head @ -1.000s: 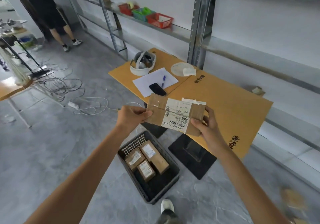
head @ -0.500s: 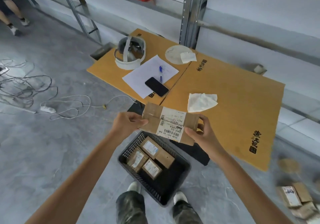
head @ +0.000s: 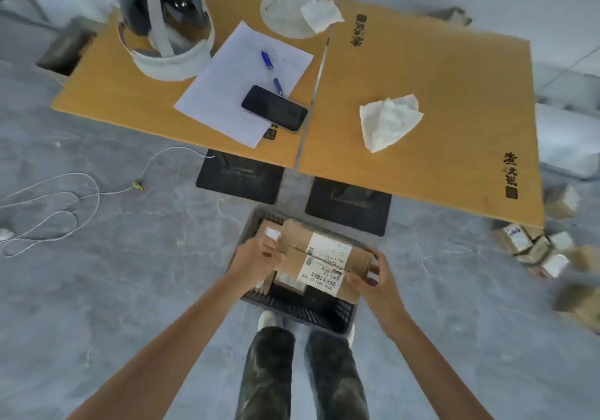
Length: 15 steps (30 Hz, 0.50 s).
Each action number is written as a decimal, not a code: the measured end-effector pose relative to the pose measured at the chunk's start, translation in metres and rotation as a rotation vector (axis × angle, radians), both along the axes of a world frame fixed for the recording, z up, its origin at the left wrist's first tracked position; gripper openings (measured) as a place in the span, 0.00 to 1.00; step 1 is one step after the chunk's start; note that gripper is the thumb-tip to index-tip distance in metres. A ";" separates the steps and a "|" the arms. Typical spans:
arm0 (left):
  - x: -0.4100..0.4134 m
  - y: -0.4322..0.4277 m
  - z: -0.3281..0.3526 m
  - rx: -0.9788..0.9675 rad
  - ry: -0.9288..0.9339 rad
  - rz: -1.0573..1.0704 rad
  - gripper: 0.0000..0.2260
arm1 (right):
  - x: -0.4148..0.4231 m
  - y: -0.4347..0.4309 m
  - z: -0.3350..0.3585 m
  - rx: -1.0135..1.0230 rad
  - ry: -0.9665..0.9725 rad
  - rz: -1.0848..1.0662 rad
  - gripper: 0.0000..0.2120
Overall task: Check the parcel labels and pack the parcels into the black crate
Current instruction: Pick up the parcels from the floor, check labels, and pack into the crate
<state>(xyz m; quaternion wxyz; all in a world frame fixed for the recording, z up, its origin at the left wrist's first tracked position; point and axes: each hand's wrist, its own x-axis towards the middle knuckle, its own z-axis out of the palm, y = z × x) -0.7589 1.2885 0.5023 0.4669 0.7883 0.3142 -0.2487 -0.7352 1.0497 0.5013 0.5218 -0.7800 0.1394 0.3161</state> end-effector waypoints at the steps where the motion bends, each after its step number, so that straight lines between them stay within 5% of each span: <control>1: -0.004 -0.002 -0.018 -0.005 0.011 -0.019 0.14 | -0.005 0.002 -0.016 -0.029 0.024 -0.002 0.29; 7: -0.034 -0.021 -0.160 0.026 0.094 -0.134 0.22 | -0.038 0.002 -0.150 -0.169 0.199 -0.083 0.27; 15: -0.066 -0.030 -0.354 0.037 0.203 -0.248 0.16 | -0.060 -0.001 -0.356 -0.336 0.450 -0.048 0.17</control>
